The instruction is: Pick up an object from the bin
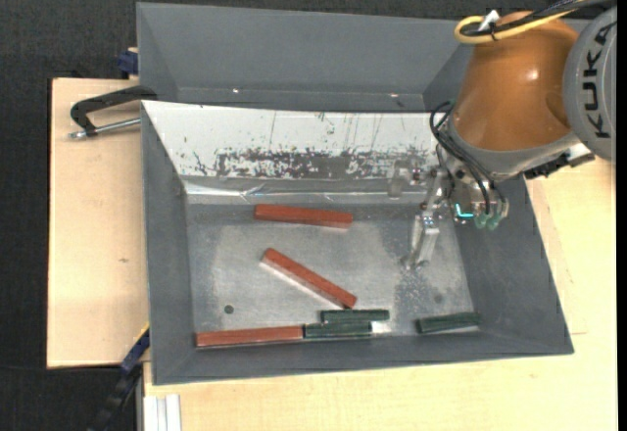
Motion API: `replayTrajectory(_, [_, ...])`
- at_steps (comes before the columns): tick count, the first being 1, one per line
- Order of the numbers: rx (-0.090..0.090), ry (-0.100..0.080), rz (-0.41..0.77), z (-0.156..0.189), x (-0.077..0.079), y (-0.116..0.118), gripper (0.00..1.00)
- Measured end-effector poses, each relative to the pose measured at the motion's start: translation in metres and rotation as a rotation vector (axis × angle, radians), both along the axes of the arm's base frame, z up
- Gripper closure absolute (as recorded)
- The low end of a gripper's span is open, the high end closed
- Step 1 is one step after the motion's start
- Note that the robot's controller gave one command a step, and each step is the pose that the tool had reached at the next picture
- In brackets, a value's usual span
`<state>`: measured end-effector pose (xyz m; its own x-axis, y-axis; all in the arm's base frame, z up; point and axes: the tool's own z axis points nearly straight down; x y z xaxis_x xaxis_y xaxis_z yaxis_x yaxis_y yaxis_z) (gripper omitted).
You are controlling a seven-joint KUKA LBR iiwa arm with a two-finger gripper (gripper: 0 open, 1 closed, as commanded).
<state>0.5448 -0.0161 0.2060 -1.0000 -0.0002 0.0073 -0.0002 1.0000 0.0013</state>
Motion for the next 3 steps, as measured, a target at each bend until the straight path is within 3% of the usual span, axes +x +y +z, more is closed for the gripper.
replayTrajectory(1, [0.000,-0.009,0.000,0.005,0.002,0.000,0.00])
replayTrajectory(2, [-0.001,-0.012,0.098,-0.031,-0.002,0.018,0.00])
replayTrajectory(3, [0.000,-0.010,0.035,-0.078,-0.011,0.031,0.00])
